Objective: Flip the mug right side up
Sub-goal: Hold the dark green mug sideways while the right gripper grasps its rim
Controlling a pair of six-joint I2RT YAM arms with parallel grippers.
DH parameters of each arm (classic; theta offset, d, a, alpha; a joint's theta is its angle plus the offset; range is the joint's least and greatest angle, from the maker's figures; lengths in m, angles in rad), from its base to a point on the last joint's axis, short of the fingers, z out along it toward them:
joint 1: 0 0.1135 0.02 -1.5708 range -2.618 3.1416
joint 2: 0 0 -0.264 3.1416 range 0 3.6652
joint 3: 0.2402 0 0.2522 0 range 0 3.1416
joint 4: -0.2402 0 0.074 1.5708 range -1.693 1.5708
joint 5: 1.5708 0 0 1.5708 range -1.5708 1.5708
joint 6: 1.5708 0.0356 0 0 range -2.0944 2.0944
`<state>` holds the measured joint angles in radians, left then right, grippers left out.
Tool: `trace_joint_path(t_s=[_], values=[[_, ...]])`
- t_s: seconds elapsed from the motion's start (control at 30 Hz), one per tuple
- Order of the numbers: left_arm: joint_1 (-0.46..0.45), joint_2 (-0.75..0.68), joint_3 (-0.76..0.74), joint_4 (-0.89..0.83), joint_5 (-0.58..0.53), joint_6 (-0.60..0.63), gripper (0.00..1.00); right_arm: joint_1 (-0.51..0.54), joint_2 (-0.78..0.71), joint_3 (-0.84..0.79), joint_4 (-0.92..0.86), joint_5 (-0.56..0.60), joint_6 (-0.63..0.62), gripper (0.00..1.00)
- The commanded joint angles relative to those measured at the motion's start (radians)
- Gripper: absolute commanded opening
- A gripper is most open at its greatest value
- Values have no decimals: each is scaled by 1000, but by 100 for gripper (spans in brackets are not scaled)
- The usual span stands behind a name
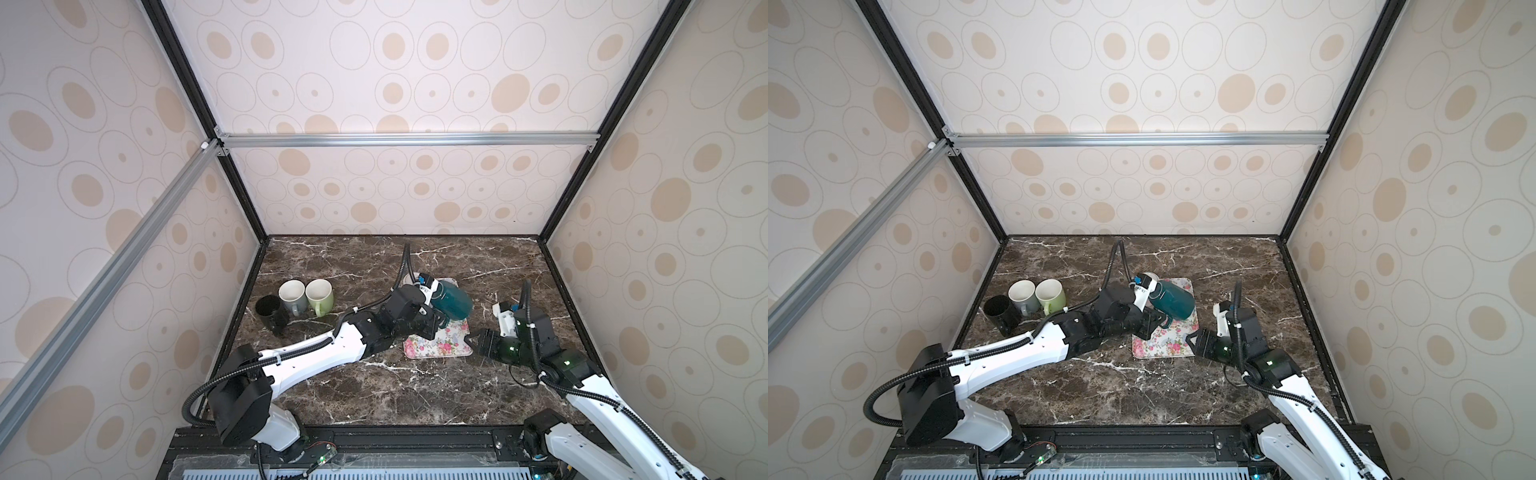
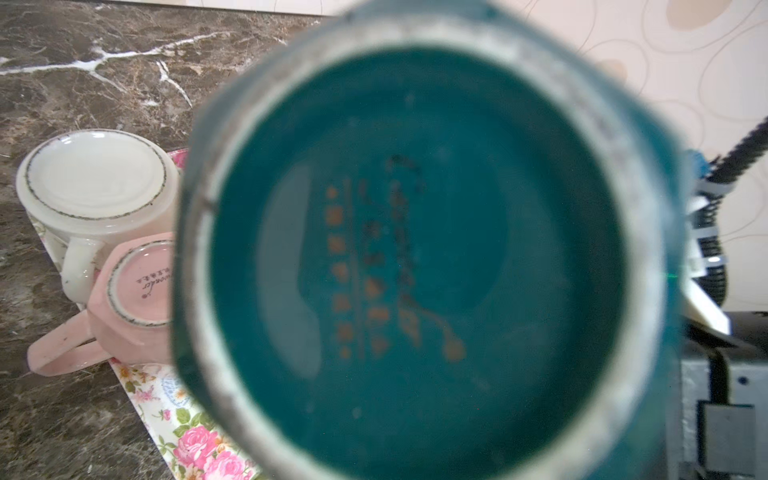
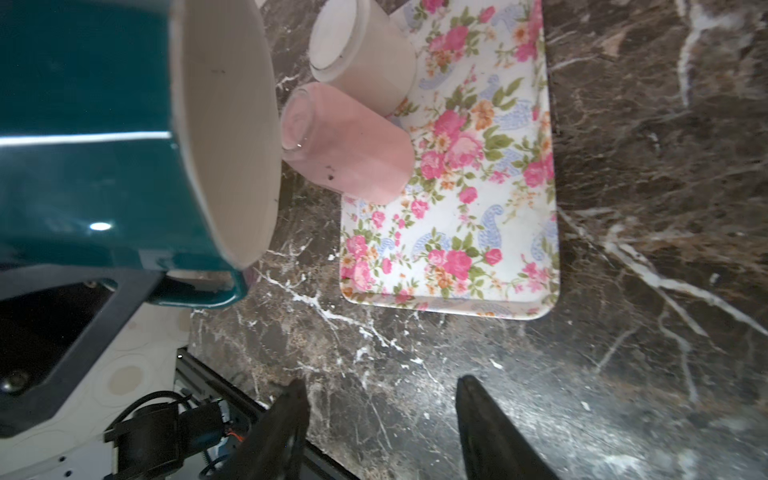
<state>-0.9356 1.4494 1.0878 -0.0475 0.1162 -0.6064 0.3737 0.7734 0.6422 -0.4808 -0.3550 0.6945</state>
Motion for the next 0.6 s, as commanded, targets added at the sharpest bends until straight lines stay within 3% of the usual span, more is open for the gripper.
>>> trace_joint_path(t_s=[0.0,0.3,0.57], values=[[12,-88,13,171,16,-72,0,-3,5,35,94,-100,69,59],[39,-189,-58,287,30,-161,0,-3,14,51,341,-236,171,59],[59,-219,-91,389,112,-218,0,-3,16,51,547,-302,240,59]])
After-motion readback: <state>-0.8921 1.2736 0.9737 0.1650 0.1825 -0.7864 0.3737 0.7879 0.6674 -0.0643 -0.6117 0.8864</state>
